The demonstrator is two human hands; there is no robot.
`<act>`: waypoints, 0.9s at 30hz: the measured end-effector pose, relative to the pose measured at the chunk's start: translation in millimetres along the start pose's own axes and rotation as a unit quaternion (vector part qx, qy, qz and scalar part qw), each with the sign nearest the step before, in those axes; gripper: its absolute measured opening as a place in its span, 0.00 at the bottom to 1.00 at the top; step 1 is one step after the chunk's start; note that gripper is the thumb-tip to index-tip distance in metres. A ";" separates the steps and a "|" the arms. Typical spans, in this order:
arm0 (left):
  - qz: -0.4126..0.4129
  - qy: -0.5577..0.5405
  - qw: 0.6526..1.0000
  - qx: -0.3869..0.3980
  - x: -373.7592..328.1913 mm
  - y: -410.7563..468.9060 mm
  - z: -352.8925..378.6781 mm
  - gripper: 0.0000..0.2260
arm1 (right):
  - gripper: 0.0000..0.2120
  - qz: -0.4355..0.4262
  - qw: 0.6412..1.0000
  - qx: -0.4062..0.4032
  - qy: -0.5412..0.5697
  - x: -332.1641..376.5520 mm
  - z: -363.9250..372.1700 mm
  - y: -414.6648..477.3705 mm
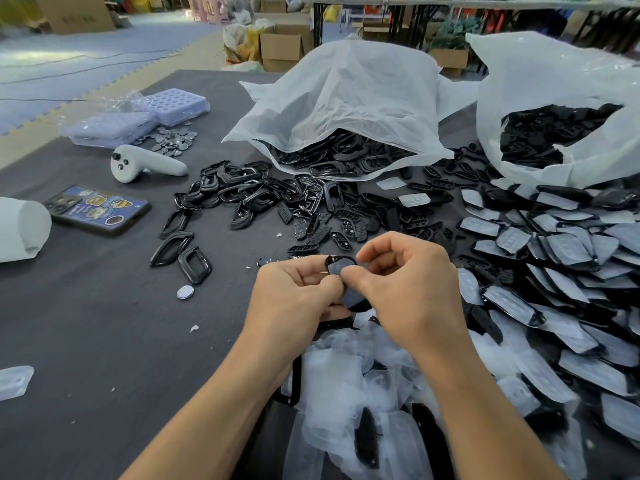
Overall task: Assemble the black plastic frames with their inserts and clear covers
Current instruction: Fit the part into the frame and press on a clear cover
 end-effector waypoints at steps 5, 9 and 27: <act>-0.017 -0.046 0.998 -0.031 0.3 2.1 -1.7 0.08 | 0.06 0.008 0.998 0.040 0.041 -2.4 5.4 -0.5; -0.010 -0.036 0.999 -0.020 -1.6 0.9 -2.6 0.08 | 0.06 0.005 0.998 0.042 0.041 -3.1 6.5 -0.5; -0.003 -0.043 0.998 -0.042 -7.6 3.9 -11.6 0.13 | 0.09 0.009 0.986 0.115 0.118 -2.1 10.8 0.9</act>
Point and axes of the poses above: each hand's wrist, its own y-axis towards the middle knuckle, its own z-axis out of the palm, x = y × z, the point moved 4 cm from there along y, towards the middle knuckle, and after that the axes turned 3 degrees about x, right-handed, at the moved point
